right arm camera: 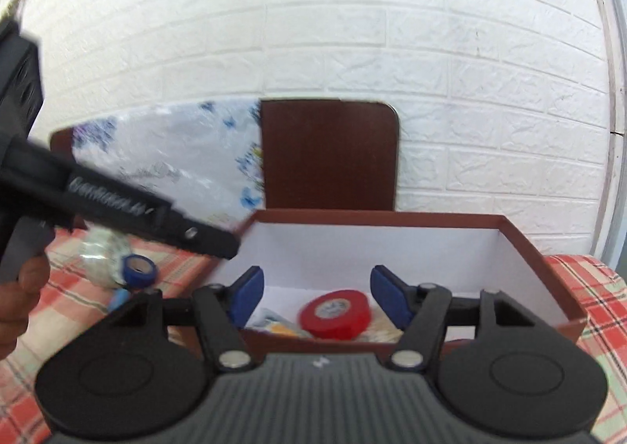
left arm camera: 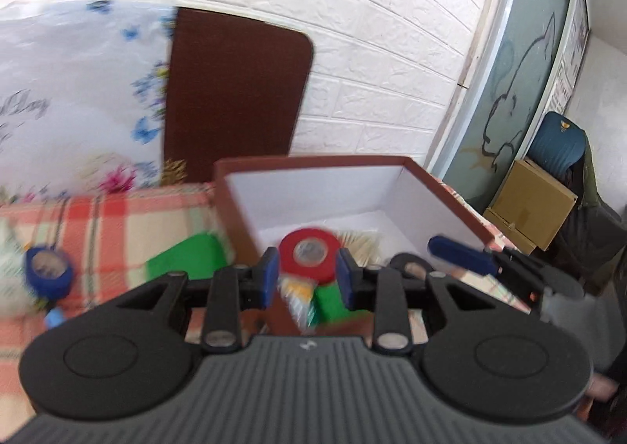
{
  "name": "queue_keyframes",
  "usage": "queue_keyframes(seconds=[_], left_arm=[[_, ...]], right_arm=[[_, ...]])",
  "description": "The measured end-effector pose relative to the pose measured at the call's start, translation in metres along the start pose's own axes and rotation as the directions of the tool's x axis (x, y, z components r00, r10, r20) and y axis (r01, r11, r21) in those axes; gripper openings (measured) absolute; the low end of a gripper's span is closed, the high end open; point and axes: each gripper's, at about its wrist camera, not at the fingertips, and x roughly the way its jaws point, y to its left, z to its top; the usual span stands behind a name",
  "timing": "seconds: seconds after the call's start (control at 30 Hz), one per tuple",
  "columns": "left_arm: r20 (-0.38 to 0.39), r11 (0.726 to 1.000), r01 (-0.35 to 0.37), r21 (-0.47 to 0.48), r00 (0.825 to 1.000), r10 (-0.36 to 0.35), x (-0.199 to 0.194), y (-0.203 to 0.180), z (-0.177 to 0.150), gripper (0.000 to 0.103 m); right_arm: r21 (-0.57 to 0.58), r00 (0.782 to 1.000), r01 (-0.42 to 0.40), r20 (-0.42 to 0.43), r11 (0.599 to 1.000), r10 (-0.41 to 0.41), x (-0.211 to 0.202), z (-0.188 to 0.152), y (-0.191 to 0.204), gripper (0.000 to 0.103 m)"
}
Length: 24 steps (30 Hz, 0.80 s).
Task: Organize objects
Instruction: 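Place the red tape roll into the brown box and open the gripper, then grasp the clear packing tape roll by its rim with the left gripper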
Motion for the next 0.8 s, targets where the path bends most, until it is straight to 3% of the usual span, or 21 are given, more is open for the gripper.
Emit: queue_keyframes(seconds=[0.13, 0.27, 0.33, 0.47, 0.5, 0.57, 0.7, 0.8], left_arm=[[-0.057, 0.993, -0.110, -0.043, 0.993, 0.107, -0.033, 0.043, -0.044, 0.034], [-0.111, 0.951, -0.288, -0.107, 0.954, 0.277, -0.057, 0.102, -0.075, 0.034], [-0.089, 0.917, -0.384, -0.111, 0.922, 0.376, -0.073, 0.129, -0.086, 0.034], [-0.053, 0.817, -0.546, -0.183, 0.836, 0.547, -0.095, 0.185, -0.106, 0.034], [-0.031, 0.810, -0.550, -0.206, 0.831, 0.556, -0.097, 0.197, -0.116, 0.034], [0.050, 0.838, -0.449, -0.310, 0.873, 0.486, -0.116, 0.209, -0.123, 0.039], [0.078, 0.841, -0.401, -0.363, 0.887, 0.456, -0.121, 0.216, -0.123, 0.039], [0.104, 0.841, -0.341, -0.420, 0.903, 0.418, -0.123, 0.225, -0.127, 0.040]], right_arm=[[-0.037, 0.995, -0.098, 0.016, 0.994, 0.099, -0.003, 0.005, 0.042, 0.060], [-0.118, 0.981, -0.195, -0.035, 0.974, 0.192, -0.008, 0.000, 0.096, 0.060], [-0.140, 0.971, -0.235, -0.082, 0.962, 0.225, 0.005, -0.001, 0.123, 0.060], [-0.135, 0.948, -0.300, -0.150, 0.944, 0.280, 0.039, 0.000, 0.162, 0.059], [-0.130, 0.942, -0.315, -0.160, 0.940, 0.294, 0.051, 0.005, 0.173, 0.059], [-0.122, 0.932, -0.343, -0.167, 0.931, 0.321, 0.072, 0.016, 0.192, 0.059], [-0.129, 0.933, -0.323, -0.208, 0.938, 0.293, 0.128, 0.034, 0.220, 0.060], [-0.124, 0.920, -0.334, -0.258, 0.934, 0.295, 0.171, 0.040, 0.232, 0.061]])
